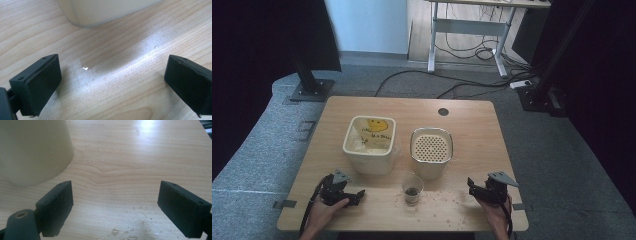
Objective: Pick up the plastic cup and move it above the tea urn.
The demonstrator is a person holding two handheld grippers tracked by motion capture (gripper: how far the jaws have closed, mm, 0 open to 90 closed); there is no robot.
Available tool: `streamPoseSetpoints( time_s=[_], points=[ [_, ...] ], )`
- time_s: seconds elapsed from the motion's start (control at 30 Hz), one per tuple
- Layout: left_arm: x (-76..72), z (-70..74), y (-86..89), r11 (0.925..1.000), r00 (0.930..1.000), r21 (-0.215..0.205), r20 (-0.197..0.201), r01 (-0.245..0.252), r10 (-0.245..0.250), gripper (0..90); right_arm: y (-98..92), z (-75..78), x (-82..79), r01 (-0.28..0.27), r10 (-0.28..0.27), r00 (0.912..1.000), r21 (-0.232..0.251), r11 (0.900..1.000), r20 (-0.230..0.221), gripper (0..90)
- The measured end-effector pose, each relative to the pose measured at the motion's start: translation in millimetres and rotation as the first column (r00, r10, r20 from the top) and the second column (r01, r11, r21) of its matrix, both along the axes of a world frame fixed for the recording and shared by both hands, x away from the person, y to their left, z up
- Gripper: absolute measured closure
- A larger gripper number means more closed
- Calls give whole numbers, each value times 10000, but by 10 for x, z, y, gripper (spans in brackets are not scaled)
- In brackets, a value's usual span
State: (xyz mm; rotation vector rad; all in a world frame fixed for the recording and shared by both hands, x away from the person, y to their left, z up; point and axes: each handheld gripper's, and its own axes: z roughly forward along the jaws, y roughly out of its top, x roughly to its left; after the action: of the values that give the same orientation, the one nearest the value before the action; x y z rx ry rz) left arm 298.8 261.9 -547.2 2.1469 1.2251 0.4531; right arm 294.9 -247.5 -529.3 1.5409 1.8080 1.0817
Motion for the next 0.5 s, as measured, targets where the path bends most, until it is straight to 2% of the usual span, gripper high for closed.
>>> streamPoseSetpoints(
  time_s=[0.13,0.17,0.2,0.27,0.33,0.4,0.43,0.47,0.5],
  points=[
    [-38,2,5,10000,10000,41,-47,-31,32,0,21,3,-7,104,-100,9997,-150,9998,243,132],
    [-69,24,4,10000,9999,73,134,-9,8,0,55,2,-14,391,-367,9984,-574,9976,423,134],
    [-69,24,4,10000,9999,73,134,-9,8,5,71,0,-17,468,-435,9980,-734,9962,461,136],
    [-95,50,8,9999,9992,122,396,-91,86,14,81,-2,-17,455,-419,9981,-829,9955,452,137],
    [-102,68,28,9997,9989,-64,403,-217,219,19,96,2,-17,281,-259,9992,-734,9969,311,130],
    [-102,63,55,9991,9988,-202,325,-366,373,22,111,13,-18,-138,151,9996,-557,9984,220,130],
    [-99,53,68,9987,9987,-250,246,-435,441,26,157,34,-39,-627,637,9975,-342,9974,309,131],
    [-93,41,80,9984,9986,-286,171,-497,502,26,157,34,-39,-627,637,9975,-342,9974,309,131],
    [-89,33,90,9980,9984,-297,110,-556,559,27,199,49,-55,-900,913,9951,-374,9952,368,131]
  ],
)
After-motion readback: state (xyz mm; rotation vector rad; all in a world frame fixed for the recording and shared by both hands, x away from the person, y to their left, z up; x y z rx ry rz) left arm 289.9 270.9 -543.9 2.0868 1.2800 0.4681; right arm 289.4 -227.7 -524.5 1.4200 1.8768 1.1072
